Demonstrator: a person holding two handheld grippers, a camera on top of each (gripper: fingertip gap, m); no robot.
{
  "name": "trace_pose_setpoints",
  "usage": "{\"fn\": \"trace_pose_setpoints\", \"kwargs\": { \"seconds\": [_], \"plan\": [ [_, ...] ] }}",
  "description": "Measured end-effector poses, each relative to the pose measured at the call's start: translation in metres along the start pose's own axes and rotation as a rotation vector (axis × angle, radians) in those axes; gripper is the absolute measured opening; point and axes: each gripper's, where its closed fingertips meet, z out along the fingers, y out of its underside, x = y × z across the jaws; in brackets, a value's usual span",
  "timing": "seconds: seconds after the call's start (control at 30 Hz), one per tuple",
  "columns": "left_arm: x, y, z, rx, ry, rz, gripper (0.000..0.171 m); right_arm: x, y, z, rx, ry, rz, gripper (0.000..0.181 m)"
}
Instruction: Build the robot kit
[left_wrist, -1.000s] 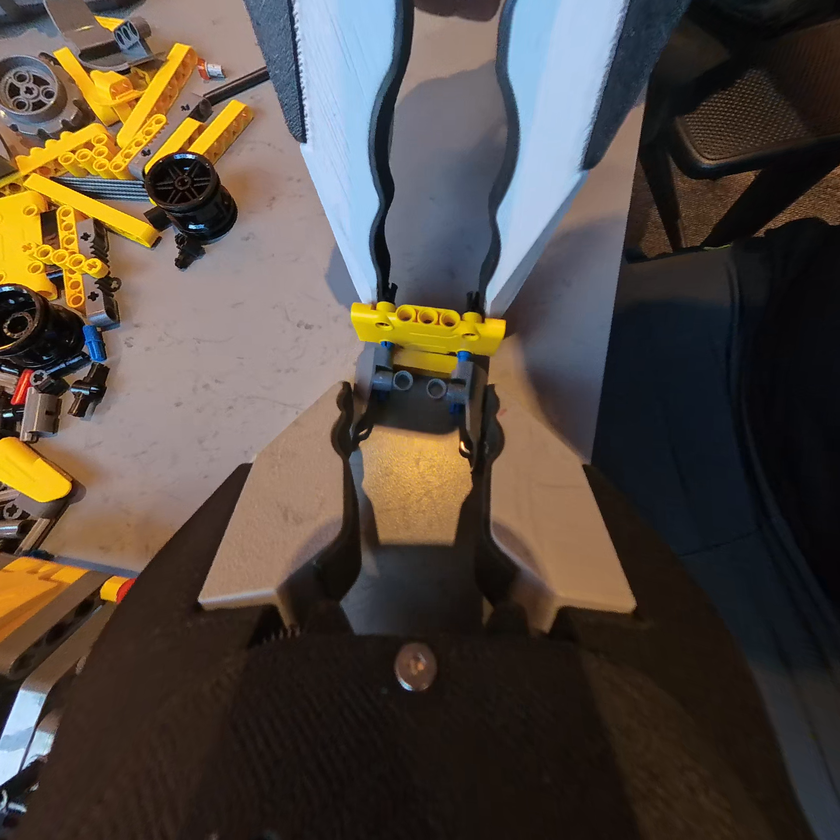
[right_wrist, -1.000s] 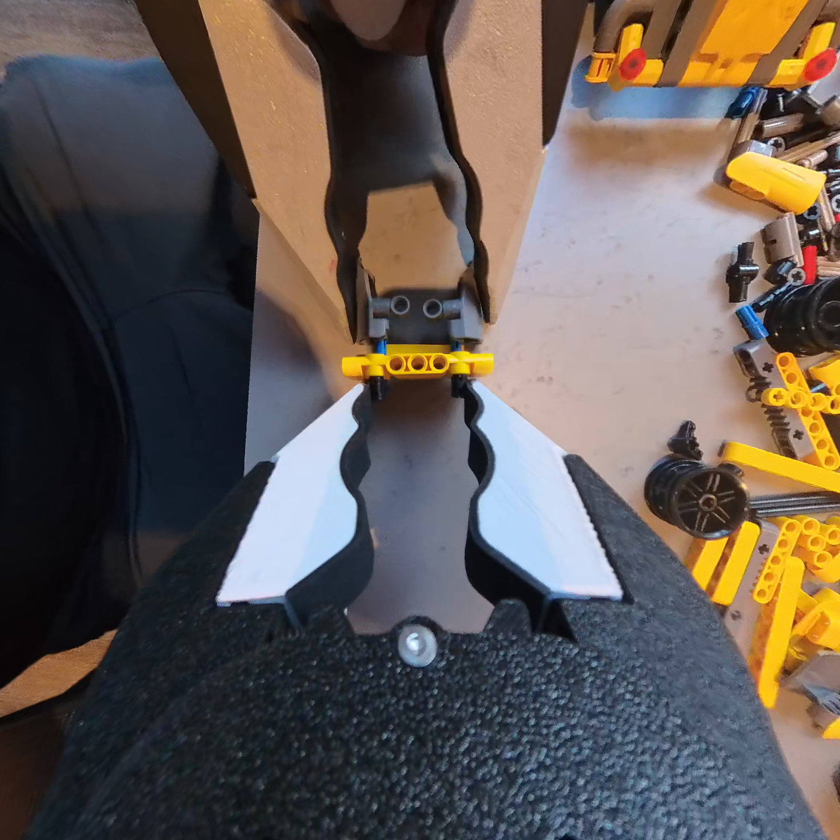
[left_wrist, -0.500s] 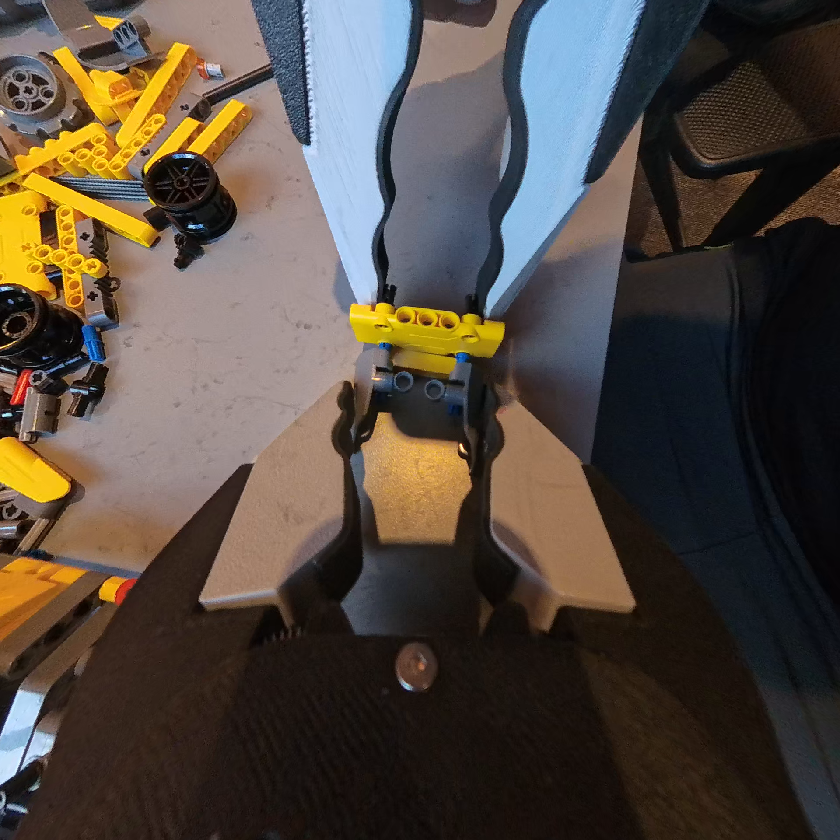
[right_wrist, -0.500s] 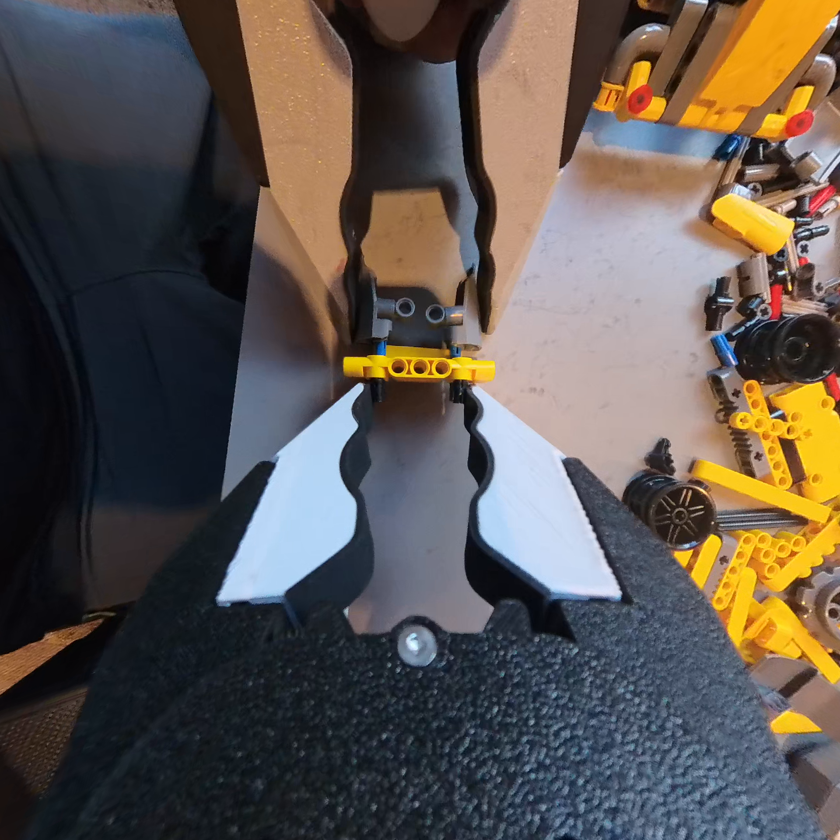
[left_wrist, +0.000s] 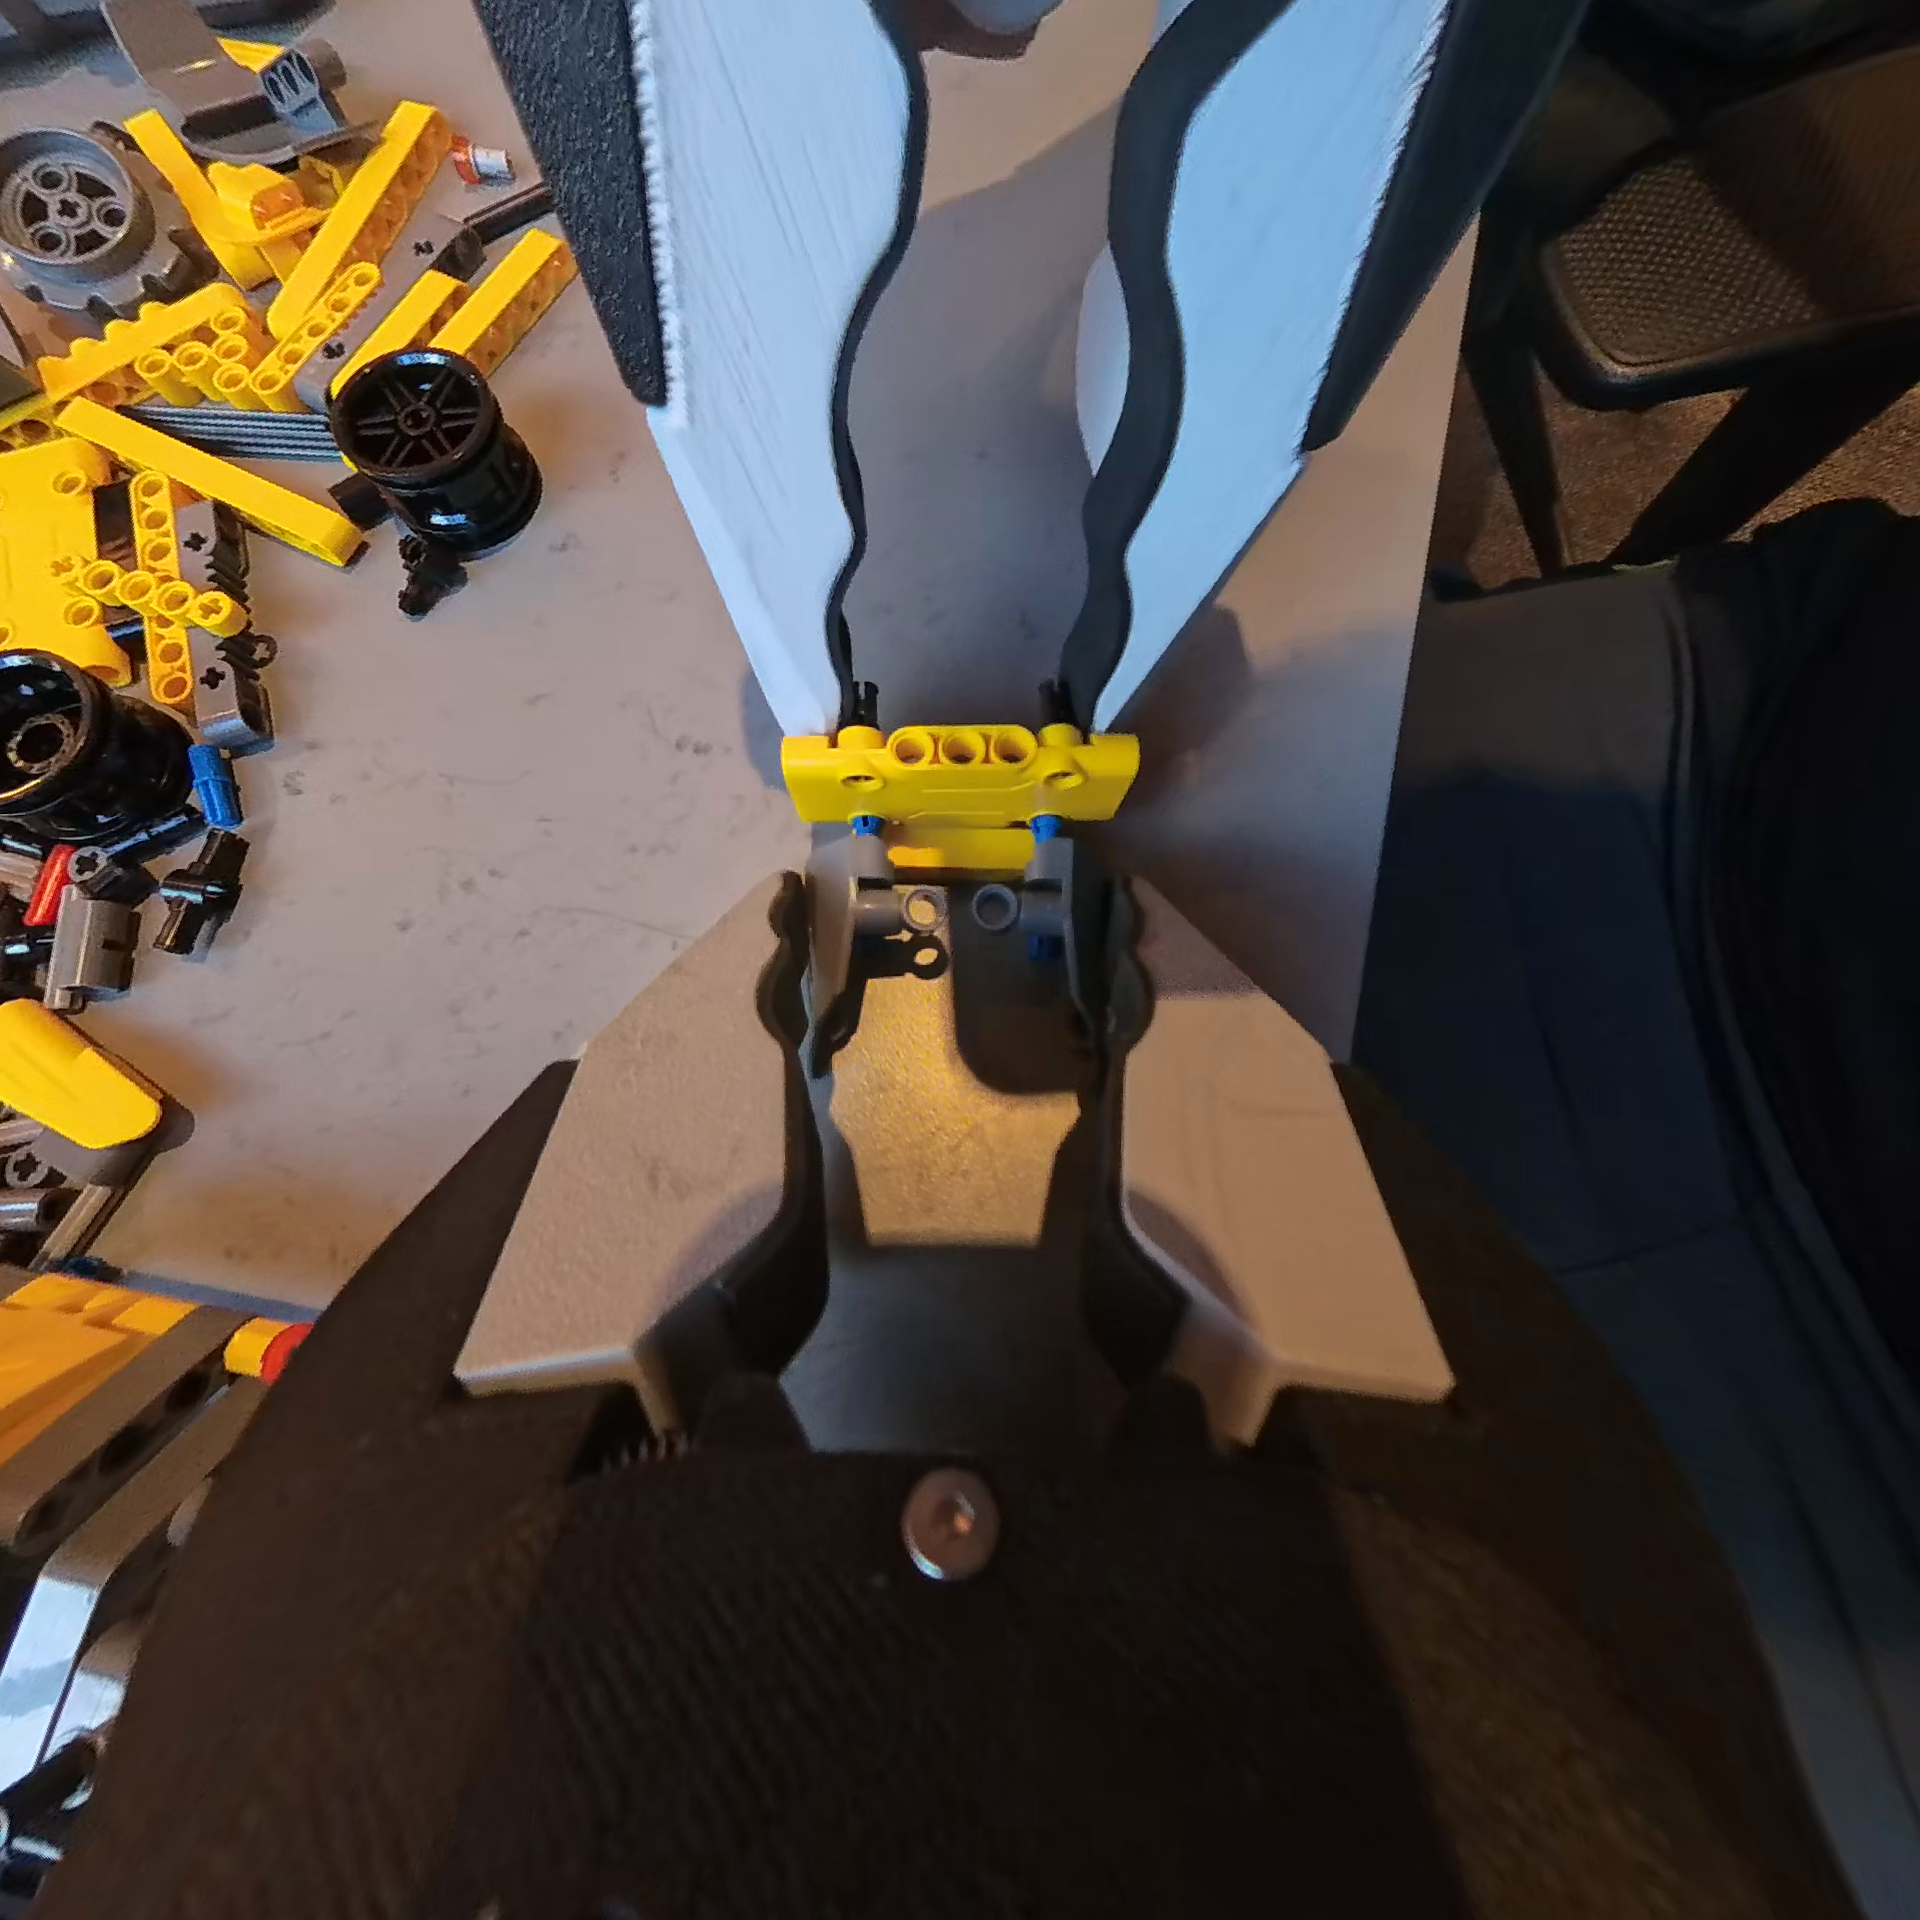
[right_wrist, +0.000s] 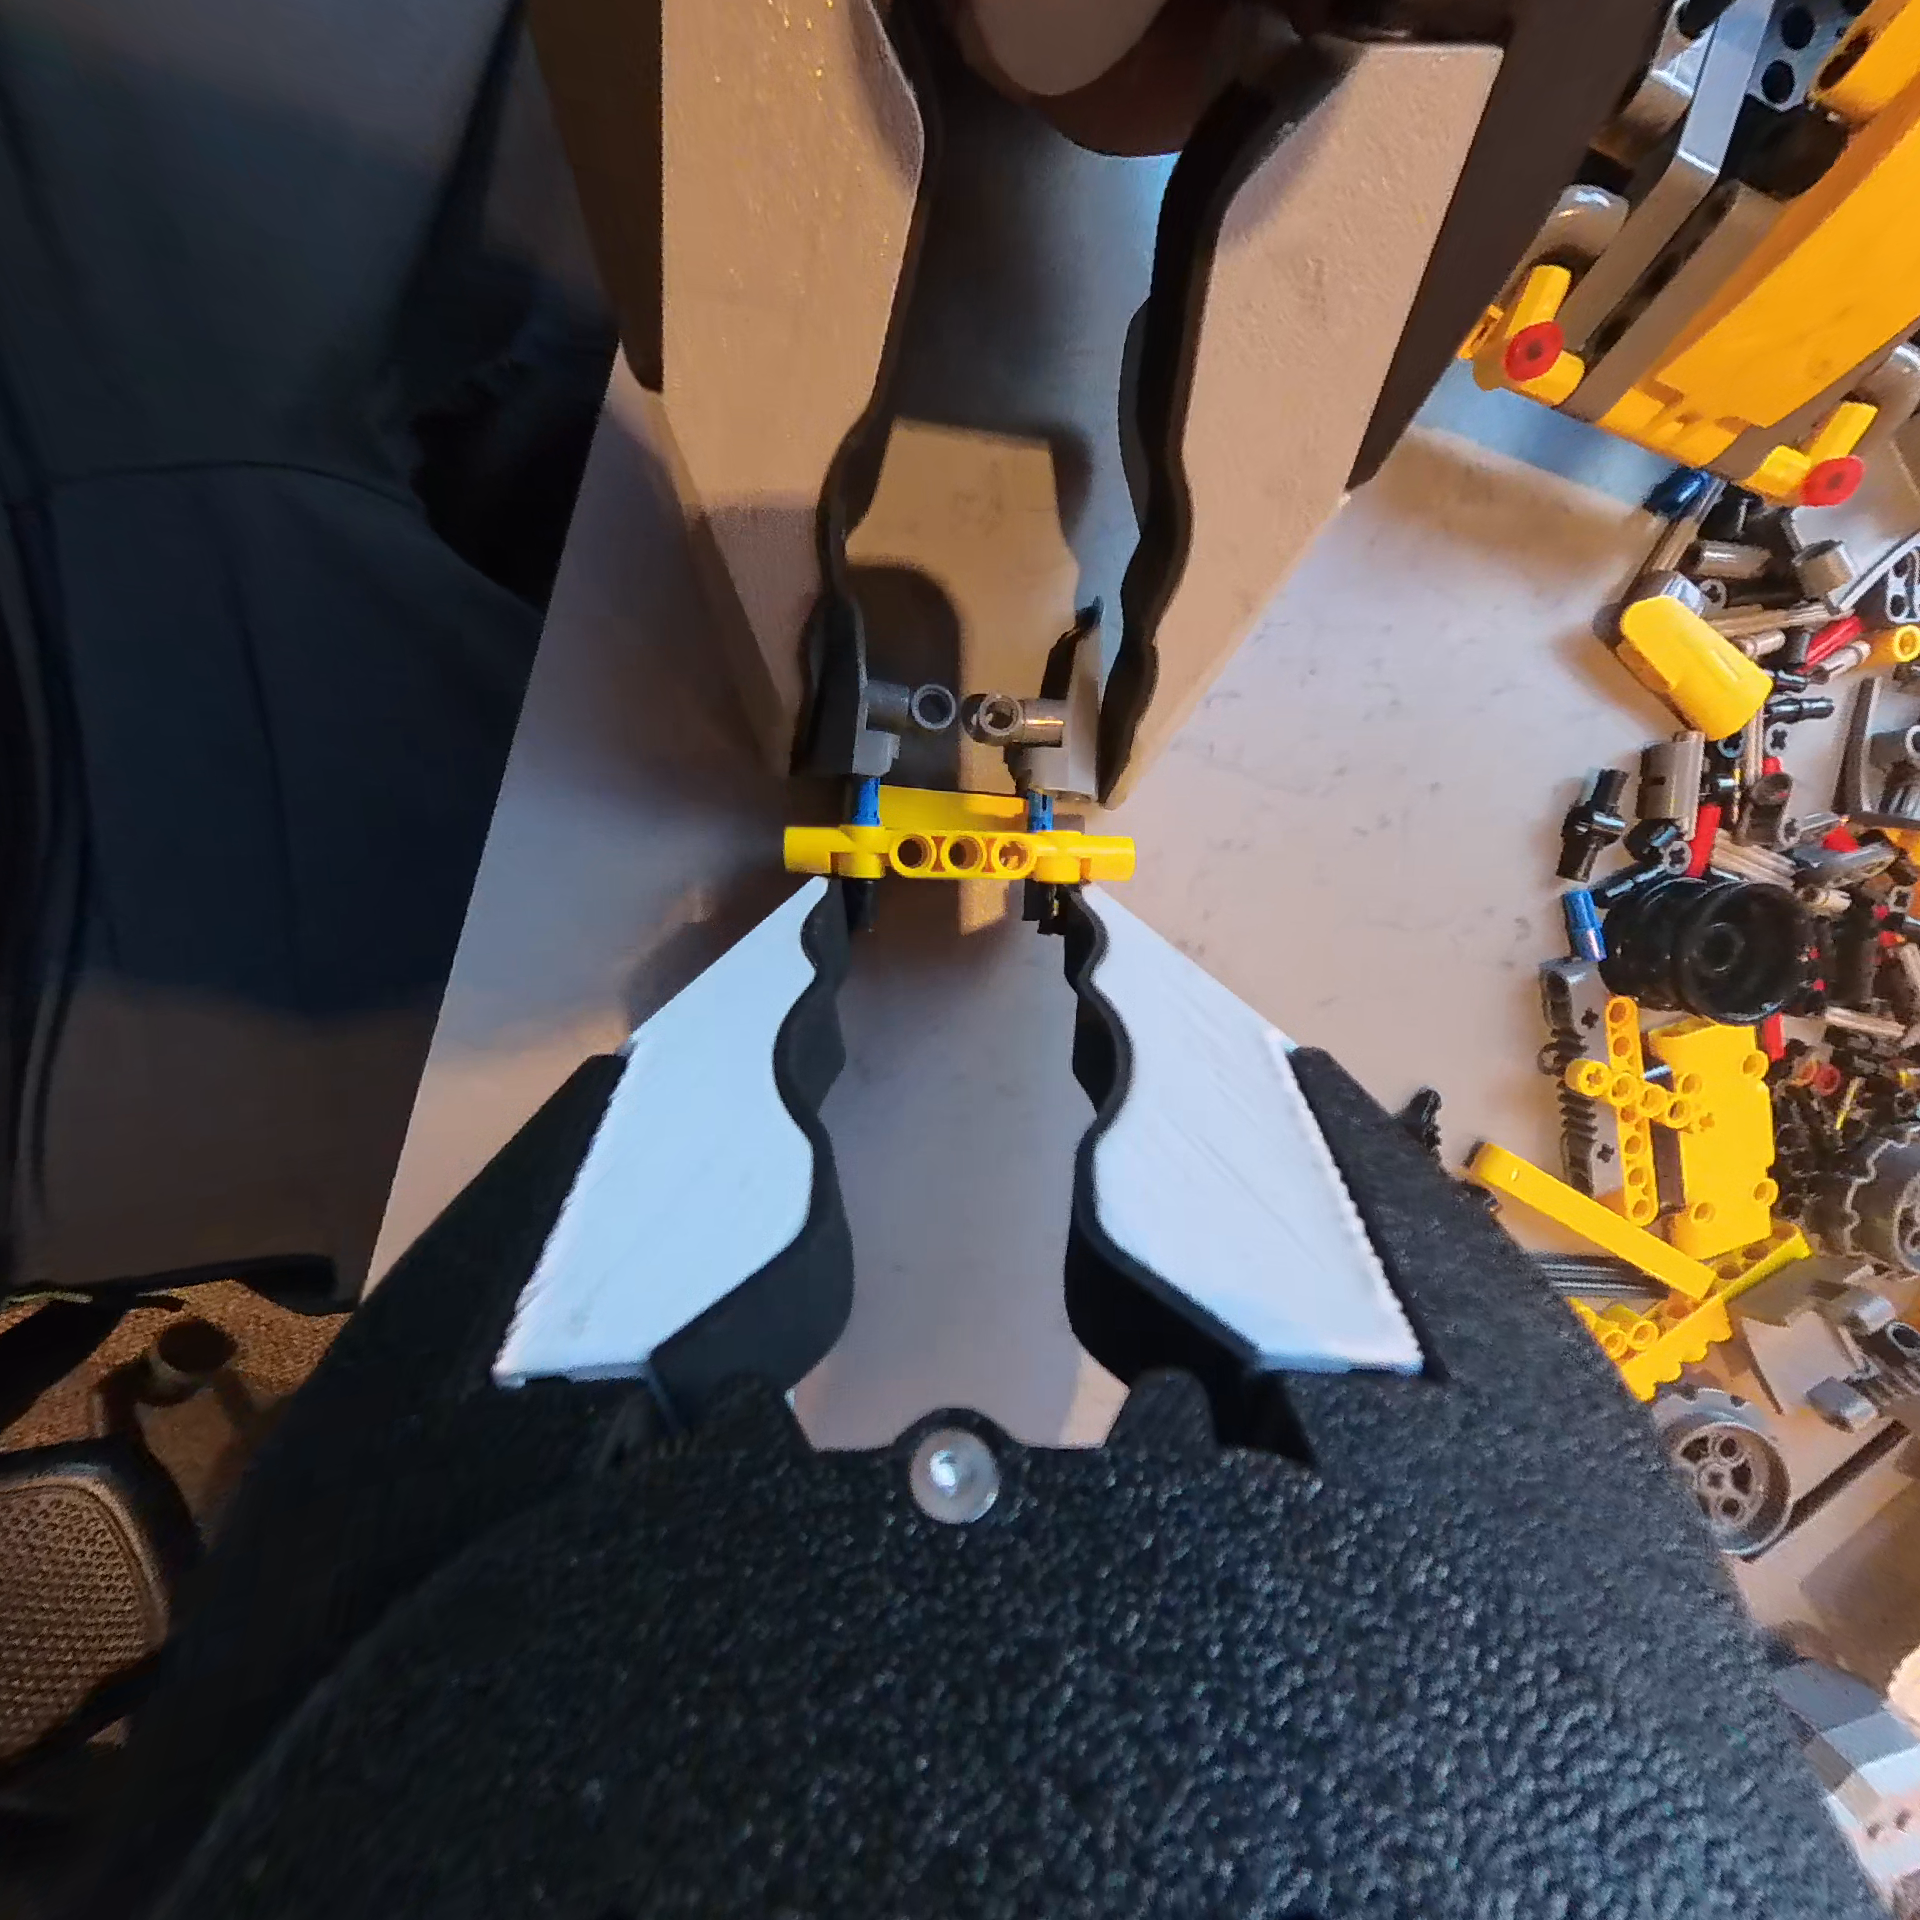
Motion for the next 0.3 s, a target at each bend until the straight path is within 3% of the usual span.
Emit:
{"fn": "trace_pose_setpoints", "kwargs": {
  "seconds": [0.3],
  "plan": [
    [0.0066, -0.0085, 0.0065, 0.008, 0.026, -0.034, 0.061, -0.0054, -0.0020, 0.0032, -0.014, -0.036, -0.006, 0.041]
  ]
}}
